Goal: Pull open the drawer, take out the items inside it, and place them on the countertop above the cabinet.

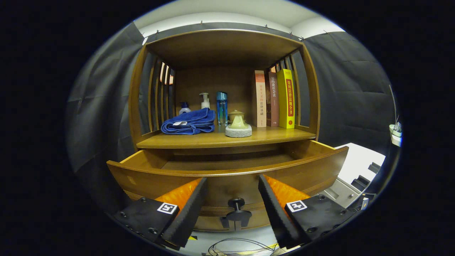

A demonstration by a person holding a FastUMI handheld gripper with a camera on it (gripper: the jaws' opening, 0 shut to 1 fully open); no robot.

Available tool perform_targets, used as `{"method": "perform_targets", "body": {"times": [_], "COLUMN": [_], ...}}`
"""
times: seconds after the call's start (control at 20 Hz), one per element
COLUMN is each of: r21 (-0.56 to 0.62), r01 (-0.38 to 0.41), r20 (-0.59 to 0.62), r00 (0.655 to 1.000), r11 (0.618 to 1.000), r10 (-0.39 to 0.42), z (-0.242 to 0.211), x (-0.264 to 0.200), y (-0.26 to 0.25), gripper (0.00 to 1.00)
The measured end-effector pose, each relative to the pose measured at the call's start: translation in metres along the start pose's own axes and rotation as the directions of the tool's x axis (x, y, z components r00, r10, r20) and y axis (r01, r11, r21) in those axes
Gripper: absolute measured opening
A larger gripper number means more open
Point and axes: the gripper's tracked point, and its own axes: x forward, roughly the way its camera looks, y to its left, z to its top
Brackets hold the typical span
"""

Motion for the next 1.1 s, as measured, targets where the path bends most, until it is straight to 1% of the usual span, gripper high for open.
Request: {"method": "perform_targets", "body": {"times": [0.45,0.7,0.9,1.1], "r21": [0.008,0.061,0.053,0.070], "r01": [0.037,0.049,0.069,0.079], "r20": [-0.024,-0.040,-0.064,-0.060], "r00": [0.999,0.998,0.996,0.995], "r11": [0.999,0.997,0.996,0.994], "r10": [-0.037,-0.047,-0.066,-0.075], "z": [-0.005,-0.009,-0.019,-0.019], "x": [0.041,0.065,0.081,0.098], "y": [0.002,0.004,0.002,0.002], "gripper": [0.96,0.96,0.96,0.96]}}
